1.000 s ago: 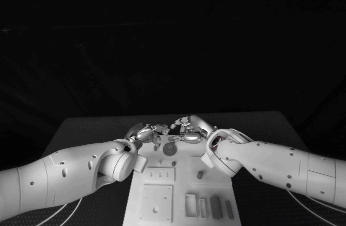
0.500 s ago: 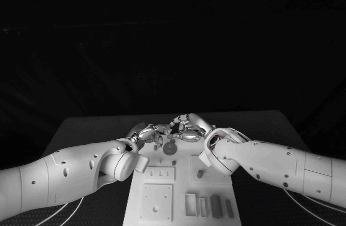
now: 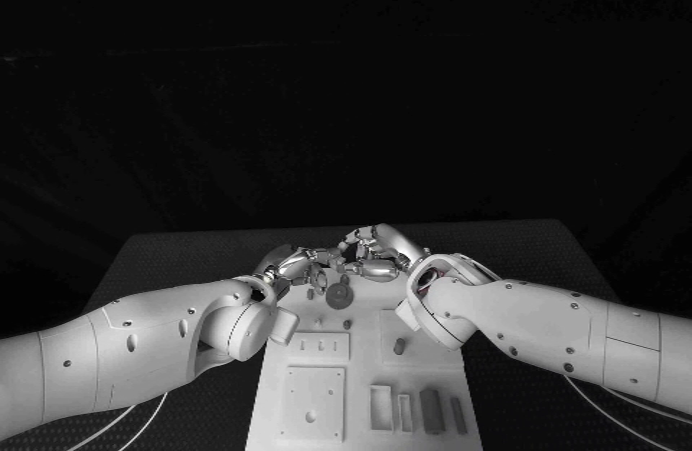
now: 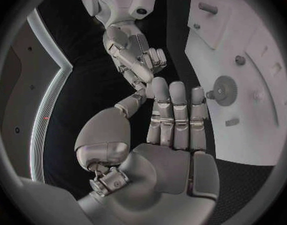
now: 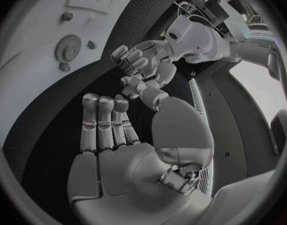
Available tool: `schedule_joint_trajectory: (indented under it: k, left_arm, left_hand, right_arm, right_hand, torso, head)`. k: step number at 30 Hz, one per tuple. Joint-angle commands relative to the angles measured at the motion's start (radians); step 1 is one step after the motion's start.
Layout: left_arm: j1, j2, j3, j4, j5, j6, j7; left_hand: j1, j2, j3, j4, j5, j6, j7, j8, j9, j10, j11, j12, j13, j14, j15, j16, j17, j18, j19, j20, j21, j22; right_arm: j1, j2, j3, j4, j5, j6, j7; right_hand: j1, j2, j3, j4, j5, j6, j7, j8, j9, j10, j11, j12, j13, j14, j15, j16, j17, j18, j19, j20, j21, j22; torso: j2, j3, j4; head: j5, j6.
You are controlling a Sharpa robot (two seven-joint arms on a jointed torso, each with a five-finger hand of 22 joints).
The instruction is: Assemble the parts on the task board
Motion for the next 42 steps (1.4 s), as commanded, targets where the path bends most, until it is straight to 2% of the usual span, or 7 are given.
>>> schedule_joint_trajectory:
  k: [1,6,11,18,33,42]
  left_arm:
    - [0.0,0.003,0.001,0.003,-0.007,0.027,0.002]
    - [0.0,0.002,0.001,0.003,-0.008,0.035,0.001]
    - [0.0,0.002,0.001,0.003,-0.012,0.041,-0.001]
    - [0.0,0.001,0.001,0.0,-0.013,0.051,-0.007]
    - [0.0,-0.001,-0.001,-0.014,-0.062,0.111,-0.025]
    - [0.0,-0.002,-0.001,-0.019,-0.084,0.122,-0.027]
  left_hand:
    - [0.019,0.011,0.0,-0.007,0.003,-0.001,-0.005,0.001,0.001,0.002,-0.008,-0.007,-0.001,0.005,0.002,-0.006,-0.001,-0.012,-0.009,-0.091,-0.004,-0.001]
    - [0.019,0.011,-0.001,-0.007,0.003,-0.001,-0.005,0.001,0.001,0.003,-0.008,-0.007,-0.001,0.005,0.002,-0.007,-0.001,-0.012,-0.009,-0.091,-0.005,-0.001]
    - [0.019,0.011,-0.001,-0.007,0.003,-0.001,-0.006,0.001,0.001,0.003,-0.008,-0.007,-0.002,0.005,0.002,-0.007,-0.001,-0.012,-0.01,-0.091,-0.005,-0.001]
    - [0.02,0.011,-0.002,-0.007,0.003,-0.001,-0.005,0.001,0.001,0.003,-0.008,-0.008,-0.002,0.005,0.002,-0.007,-0.002,-0.012,-0.01,-0.09,-0.005,-0.001]
    - [0.038,-0.004,-0.006,-0.02,0.002,-0.016,0.0,-0.008,0.0,-0.01,-0.004,-0.017,-0.005,-0.005,0.006,-0.016,-0.006,-0.015,-0.022,-0.086,-0.012,0.001]
    - [0.042,-0.005,-0.007,-0.02,0.002,-0.02,0.001,-0.01,0.0,-0.014,-0.002,-0.019,-0.004,-0.008,0.007,-0.017,-0.007,-0.015,-0.024,-0.084,-0.014,0.001]
  right_arm:
    - [-0.001,0.004,0.0,-0.004,-0.022,-0.007,0.011]
    - [-0.001,0.01,0.0,-0.012,-0.025,-0.008,0.009]
    - [-0.001,0.01,0.0,-0.015,-0.029,-0.011,0.009]
    - [-0.001,0.006,0.0,-0.02,-0.032,-0.018,0.009]
    - [-0.001,0.003,0.001,-0.022,-0.031,-0.021,0.014]
    - [-0.001,0.001,0.002,-0.022,-0.027,-0.014,0.016]
  right_hand:
    - [0.005,0.016,0.015,-0.003,-0.006,0.206,-0.013,0.007,0.006,-0.091,-0.023,0.005,-0.002,0.005,-0.007,0.005,-0.001,0.021,0.009,0.0,0.005,0.002]
    - [0.014,0.036,0.046,-0.014,-0.006,0.216,-0.019,0.015,0.017,-0.078,-0.029,0.005,-0.005,0.008,-0.012,0.005,-0.003,0.021,0.01,-0.002,0.007,0.003]
    - [0.016,0.046,0.069,-0.024,-0.006,0.221,-0.021,0.019,0.026,-0.07,-0.032,0.005,-0.008,0.012,-0.015,0.006,-0.005,0.021,0.013,-0.004,0.009,0.004]
    - [0.011,0.05,0.084,-0.032,-0.006,0.223,-0.021,0.021,0.034,-0.064,-0.033,0.004,-0.01,0.015,-0.016,0.007,-0.006,0.021,0.017,-0.005,0.012,0.004]
    - [0.001,0.057,0.094,-0.038,-0.006,0.225,-0.022,0.022,0.041,-0.059,-0.034,0.004,-0.011,0.019,-0.018,0.009,-0.007,0.021,0.022,-0.007,0.014,0.005]
    - [-0.003,0.058,0.096,-0.042,-0.006,0.225,-0.023,0.022,0.043,-0.057,-0.035,0.003,-0.012,0.02,-0.018,0.009,-0.008,0.021,0.023,-0.008,0.015,0.005]
  torso:
    - [0.0,0.0,0.0002]
    - [0.0,-0.0005,0.0017]
    - [0.0,0.0,0.0011]
    - [0.0,-0.0001,-0.0007]
    - [0.0,0.0004,-0.0003]
    - [0.0,-0.0001,-0.0004]
  head:
    - [0.001,0.0]
    - [0.0,0.0]
    - [0.002,-0.002]
    - [0.003,-0.004]
    - [0.002,-0.004]
    - [0.001,-0.005]
